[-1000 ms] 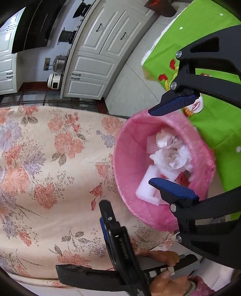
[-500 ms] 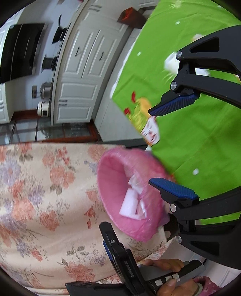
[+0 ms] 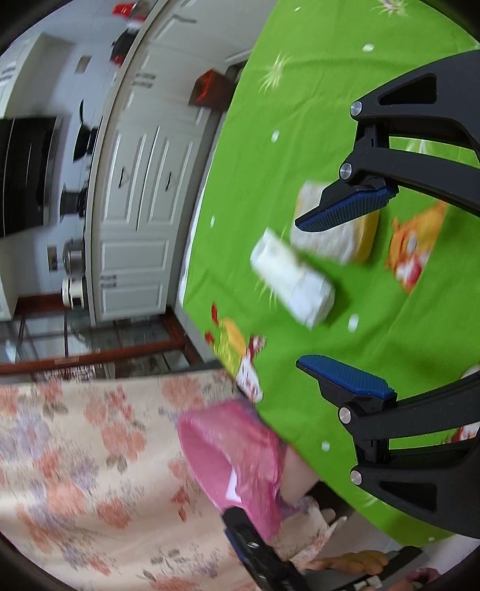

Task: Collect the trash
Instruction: 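Move both tools back over the table toward the bread and wrapped item, then grasp the bread piece with the right tool while the left tool grasps the wrapped white item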

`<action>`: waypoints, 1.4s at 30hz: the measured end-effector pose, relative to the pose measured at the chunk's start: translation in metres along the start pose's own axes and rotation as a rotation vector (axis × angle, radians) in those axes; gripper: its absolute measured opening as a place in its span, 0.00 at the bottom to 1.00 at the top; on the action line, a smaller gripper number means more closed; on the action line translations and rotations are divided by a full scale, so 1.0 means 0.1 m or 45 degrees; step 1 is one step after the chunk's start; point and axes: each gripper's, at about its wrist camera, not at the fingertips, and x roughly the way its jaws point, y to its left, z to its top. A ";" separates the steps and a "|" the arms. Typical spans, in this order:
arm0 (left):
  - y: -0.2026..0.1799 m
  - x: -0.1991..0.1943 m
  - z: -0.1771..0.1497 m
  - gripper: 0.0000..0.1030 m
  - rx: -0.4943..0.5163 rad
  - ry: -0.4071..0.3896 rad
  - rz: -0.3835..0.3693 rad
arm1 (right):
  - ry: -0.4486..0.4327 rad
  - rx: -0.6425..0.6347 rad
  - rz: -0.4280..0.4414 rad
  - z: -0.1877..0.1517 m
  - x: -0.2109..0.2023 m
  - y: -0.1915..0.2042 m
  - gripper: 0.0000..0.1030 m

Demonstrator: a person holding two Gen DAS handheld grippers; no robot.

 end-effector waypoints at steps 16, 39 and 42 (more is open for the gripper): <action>-0.31 0.32 -0.23 0.93 0.040 0.119 -0.052 | 0.169 0.061 -0.130 -0.11 0.43 -0.37 0.64; -1.45 1.27 -0.17 0.87 0.187 0.347 -0.178 | 0.047 0.237 -0.152 -0.32 -0.23 -1.10 0.40; -1.60 1.41 -0.19 0.78 0.227 0.393 -0.178 | 0.025 0.269 -0.157 -0.35 -0.31 -1.20 0.40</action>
